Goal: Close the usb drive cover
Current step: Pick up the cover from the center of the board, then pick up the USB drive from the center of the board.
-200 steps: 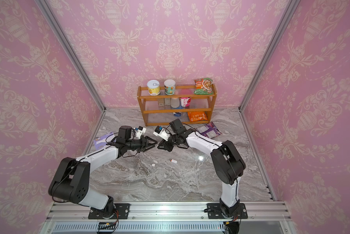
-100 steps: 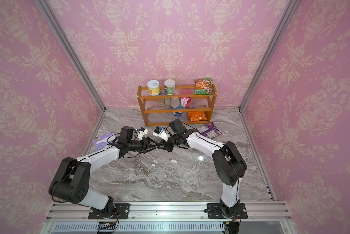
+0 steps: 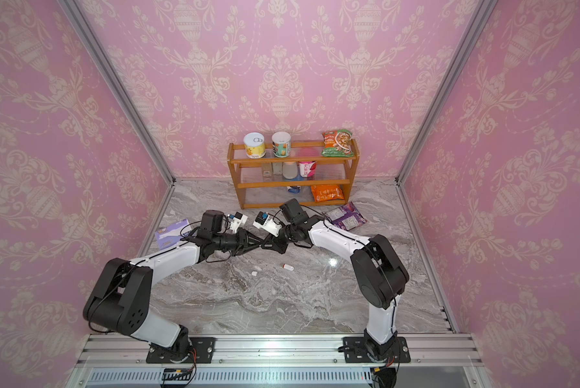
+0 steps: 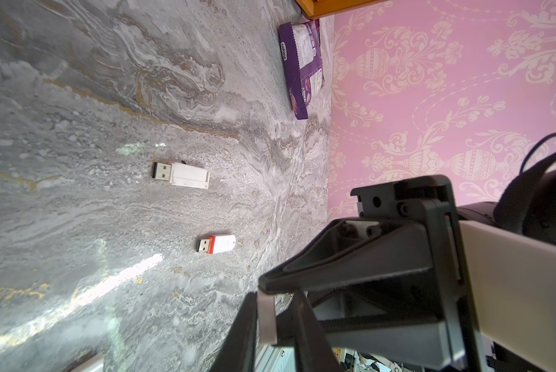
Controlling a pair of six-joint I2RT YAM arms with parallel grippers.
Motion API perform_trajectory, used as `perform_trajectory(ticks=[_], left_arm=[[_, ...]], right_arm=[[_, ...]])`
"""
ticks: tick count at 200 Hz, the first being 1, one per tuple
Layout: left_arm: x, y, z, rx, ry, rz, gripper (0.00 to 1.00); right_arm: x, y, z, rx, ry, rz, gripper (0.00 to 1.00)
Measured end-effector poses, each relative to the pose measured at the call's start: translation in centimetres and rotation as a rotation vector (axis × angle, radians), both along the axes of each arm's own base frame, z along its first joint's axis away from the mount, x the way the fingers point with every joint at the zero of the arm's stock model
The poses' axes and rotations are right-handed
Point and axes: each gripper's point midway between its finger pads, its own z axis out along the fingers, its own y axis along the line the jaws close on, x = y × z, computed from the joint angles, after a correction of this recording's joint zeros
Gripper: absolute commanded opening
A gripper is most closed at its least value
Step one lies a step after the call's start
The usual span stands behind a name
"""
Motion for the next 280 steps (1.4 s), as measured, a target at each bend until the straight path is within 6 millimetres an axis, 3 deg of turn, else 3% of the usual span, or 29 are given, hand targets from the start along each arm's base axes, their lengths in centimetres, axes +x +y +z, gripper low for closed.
perform_trajectory(ticks=[36,66,86,118,142,200,237,280], left_arm=[[0.1,0.0,-0.4,0.005,0.011,0.002,0.12],[0.1,0.0,-0.9,0.009,0.022,0.002,0.03],[0.1,0.0,-1.0,0.010,0.026,0.001,0.00],[0.0,-0.4,-1.0,0.008,0.019,-0.007,0.00],[0.0,-0.5,-1.2,0.011,0.029,-0.005,0.00],[0.4,0.0,-4.9,0.009,0.210,0.075,0.00],[1.5,1.9,-6.1,-0.054,0.333,0.220,0.00],[1.5,4.0,-7.3,-0.116,0.525,0.397,0.00]], right_arm=[[0.1,0.0,-0.2,0.000,-0.001,-0.010,0.15],[0.2,-0.1,-0.6,0.002,0.001,-0.022,0.19],[0.2,-0.1,-0.7,0.003,0.003,-0.025,0.25],[0.4,0.1,-0.5,0.014,-0.010,-0.026,0.47],[0.5,0.1,-0.4,0.019,-0.013,-0.029,0.54],[0.7,-1.4,-1.7,-0.041,-0.059,-0.072,0.59],[0.8,-3.4,-1.8,-0.115,-0.127,-0.111,0.61],[1.6,-5.1,-3.1,-0.229,-0.191,-0.137,0.62]])
